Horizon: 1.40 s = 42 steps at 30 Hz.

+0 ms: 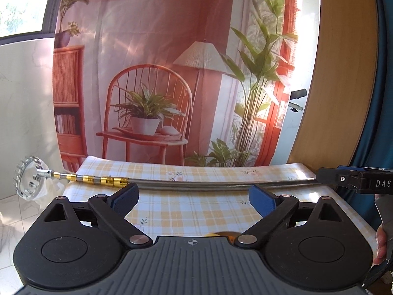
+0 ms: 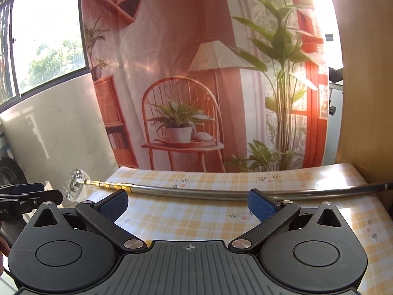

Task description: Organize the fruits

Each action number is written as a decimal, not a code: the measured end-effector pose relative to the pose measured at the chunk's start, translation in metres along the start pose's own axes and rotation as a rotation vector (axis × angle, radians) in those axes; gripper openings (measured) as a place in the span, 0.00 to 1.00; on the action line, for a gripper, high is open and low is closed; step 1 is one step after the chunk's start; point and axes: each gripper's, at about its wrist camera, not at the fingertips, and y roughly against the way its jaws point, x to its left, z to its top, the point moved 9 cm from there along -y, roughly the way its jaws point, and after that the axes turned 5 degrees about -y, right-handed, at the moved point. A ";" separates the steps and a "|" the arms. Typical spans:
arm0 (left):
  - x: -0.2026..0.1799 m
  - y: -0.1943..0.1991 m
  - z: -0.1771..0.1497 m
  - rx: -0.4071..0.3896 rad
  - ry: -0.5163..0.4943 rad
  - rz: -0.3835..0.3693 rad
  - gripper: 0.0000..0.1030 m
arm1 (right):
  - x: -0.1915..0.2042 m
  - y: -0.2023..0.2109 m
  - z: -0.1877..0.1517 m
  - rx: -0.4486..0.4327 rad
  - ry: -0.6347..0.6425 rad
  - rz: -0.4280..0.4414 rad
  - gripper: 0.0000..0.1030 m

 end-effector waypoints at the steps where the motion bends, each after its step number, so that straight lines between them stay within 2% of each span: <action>1: -0.004 0.002 0.007 -0.014 -0.009 0.002 0.96 | -0.001 0.004 0.006 -0.011 0.001 -0.003 1.00; 5: -0.017 0.008 0.024 -0.047 -0.030 0.004 0.96 | -0.001 0.014 0.023 -0.049 0.018 -0.016 1.00; 10: -0.024 0.011 0.032 -0.054 -0.045 0.032 0.97 | 0.002 0.021 0.028 -0.068 0.031 -0.017 1.00; 15: -0.020 0.012 0.035 -0.049 -0.033 0.058 0.97 | 0.004 0.023 0.028 -0.068 0.035 -0.022 1.00; 21: -0.014 0.012 0.033 -0.039 0.002 0.052 0.97 | 0.006 0.025 0.028 -0.074 0.039 -0.025 1.00; 27: -0.015 0.010 0.034 -0.034 -0.035 0.097 0.97 | 0.005 0.025 0.027 -0.074 0.038 -0.026 1.00; 42: -0.014 0.012 0.036 -0.031 -0.044 0.102 0.97 | 0.006 0.025 0.027 -0.073 0.041 -0.026 1.00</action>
